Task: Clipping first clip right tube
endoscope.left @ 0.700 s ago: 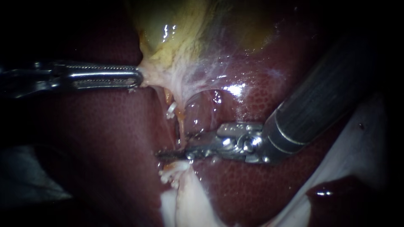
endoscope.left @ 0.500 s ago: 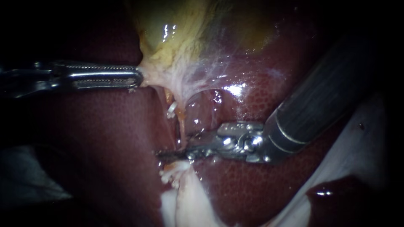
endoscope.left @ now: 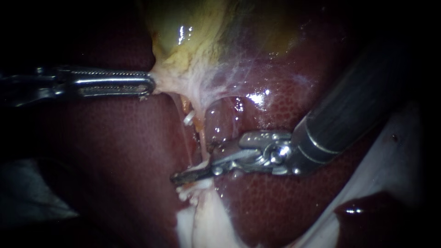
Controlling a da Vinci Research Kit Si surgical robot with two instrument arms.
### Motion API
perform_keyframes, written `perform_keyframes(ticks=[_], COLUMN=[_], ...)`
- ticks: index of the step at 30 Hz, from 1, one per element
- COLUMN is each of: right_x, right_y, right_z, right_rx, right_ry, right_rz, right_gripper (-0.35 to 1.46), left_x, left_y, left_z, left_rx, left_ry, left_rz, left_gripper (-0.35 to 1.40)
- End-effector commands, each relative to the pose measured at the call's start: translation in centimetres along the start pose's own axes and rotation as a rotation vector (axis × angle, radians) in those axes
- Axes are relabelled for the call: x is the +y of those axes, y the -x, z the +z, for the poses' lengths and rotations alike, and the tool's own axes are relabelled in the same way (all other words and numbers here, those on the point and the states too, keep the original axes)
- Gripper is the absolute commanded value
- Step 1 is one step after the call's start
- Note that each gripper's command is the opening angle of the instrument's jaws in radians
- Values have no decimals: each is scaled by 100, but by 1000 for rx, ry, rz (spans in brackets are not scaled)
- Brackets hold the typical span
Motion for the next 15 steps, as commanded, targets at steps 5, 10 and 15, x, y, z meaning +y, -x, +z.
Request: perform_keyframes(ticks=[5, 10, 15], right_x=[3, 7, 10], right_y=[-5, 3, 6], right_z=[-24, -31, -35], right_rx=[44, 57, 53], right_ry=[-41, -192, -264], right_rz=[8, -19, -13], right_gripper=[50, 50, 50], left_x=[0, 0, 0], left_y=[0, 0, 0], left_z=[0, 0, -1], left_rx=[0, 0, 0], left_ry=[0, 0, 1], left_rz=[0, 0, 0], left_gripper=[-35, -35, -35])
